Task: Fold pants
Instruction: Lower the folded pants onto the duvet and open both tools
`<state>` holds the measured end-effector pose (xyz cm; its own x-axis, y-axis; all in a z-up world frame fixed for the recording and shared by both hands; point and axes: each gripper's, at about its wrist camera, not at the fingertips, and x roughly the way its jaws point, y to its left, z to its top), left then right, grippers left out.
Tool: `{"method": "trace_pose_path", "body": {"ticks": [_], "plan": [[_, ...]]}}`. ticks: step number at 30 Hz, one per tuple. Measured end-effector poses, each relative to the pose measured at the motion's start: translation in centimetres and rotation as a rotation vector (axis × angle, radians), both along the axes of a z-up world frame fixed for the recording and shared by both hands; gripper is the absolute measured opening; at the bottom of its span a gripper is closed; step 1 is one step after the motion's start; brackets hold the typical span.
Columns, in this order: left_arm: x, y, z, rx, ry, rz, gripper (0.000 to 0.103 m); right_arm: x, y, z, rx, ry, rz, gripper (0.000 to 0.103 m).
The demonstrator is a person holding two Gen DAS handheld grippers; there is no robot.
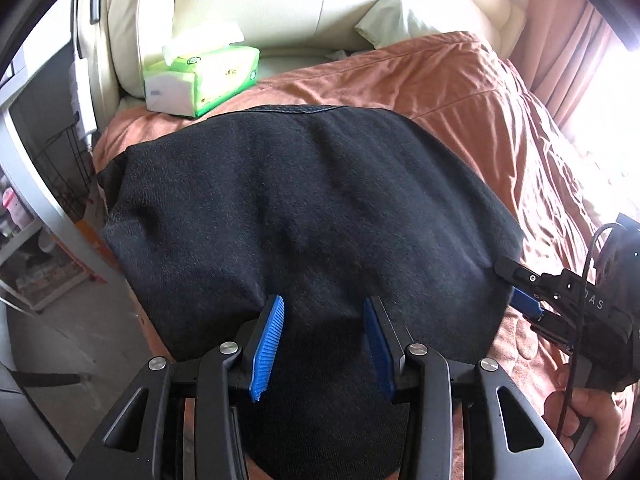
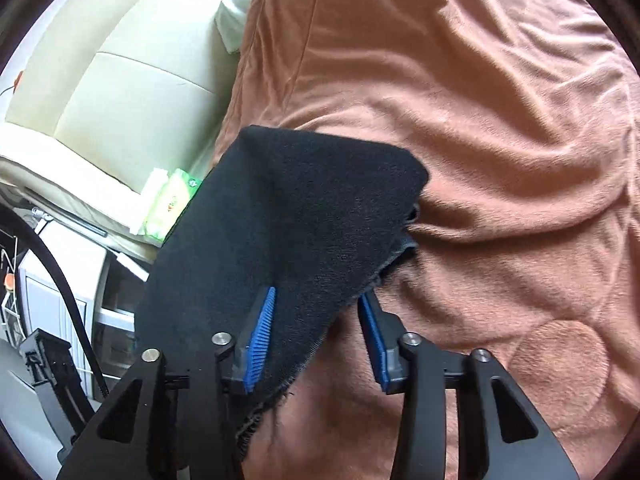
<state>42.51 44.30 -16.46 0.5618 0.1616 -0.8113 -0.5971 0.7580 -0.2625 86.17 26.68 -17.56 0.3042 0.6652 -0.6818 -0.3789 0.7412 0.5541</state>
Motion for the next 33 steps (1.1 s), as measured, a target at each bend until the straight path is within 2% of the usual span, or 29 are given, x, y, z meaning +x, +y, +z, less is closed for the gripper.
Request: {"method": "trace_pose_path", "body": {"ticks": [5, 10, 13, 17, 21, 23, 24, 26, 30, 33], "plan": [[-0.4, -1.3, 0.7, -0.018, -0.052, -0.014, 0.043, -1.6, -1.7, 3.1, -0.026, -0.079, -0.016, 0.042], [0.1, -2.3, 1.2, -0.015, -0.077, -0.016, 0.043, -3.1, -2.6, 5.4, 0.005, -0.159, 0.030, 0.042], [0.5, -2.4, 1.0, -0.029, -0.081, -0.016, 0.043, -3.5, -2.4, 6.1, 0.029, -0.191, 0.076, 0.035], [1.0, -1.8, -0.8, -0.080, -0.060, 0.001, 0.043, -3.1, -0.5, 5.3, 0.054, -0.156, 0.165, 0.035], [1.1, -1.8, -1.2, -0.091, -0.044, 0.010, 0.042, -2.2, 1.1, 2.8, -0.011, -0.125, 0.207, 0.034], [1.5, -2.0, -1.4, -0.083, -0.027, 0.008, 0.042, -1.4, 0.5, 1.4, -0.025, -0.089, 0.183, 0.015], [1.6, -2.2, -1.4, -0.072, -0.019, 0.005, 0.042, -0.9, -0.1, 1.0, -0.025, -0.074, 0.165, 0.000], [1.6, -2.5, -1.3, -0.050, -0.012, 0.004, 0.042, -0.4, -1.1, 0.5, -0.006, -0.039, 0.156, 0.000], [0.9, -2.9, -0.7, -0.061, -0.024, 0.001, 0.043, -1.3, -1.8, 2.2, -0.085, -0.082, 0.142, 0.000], [0.2, -3.5, 0.6, -0.056, -0.036, -0.002, 0.043, -2.3, -2.5, 3.4, -0.082, -0.072, 0.135, 0.000]]}}
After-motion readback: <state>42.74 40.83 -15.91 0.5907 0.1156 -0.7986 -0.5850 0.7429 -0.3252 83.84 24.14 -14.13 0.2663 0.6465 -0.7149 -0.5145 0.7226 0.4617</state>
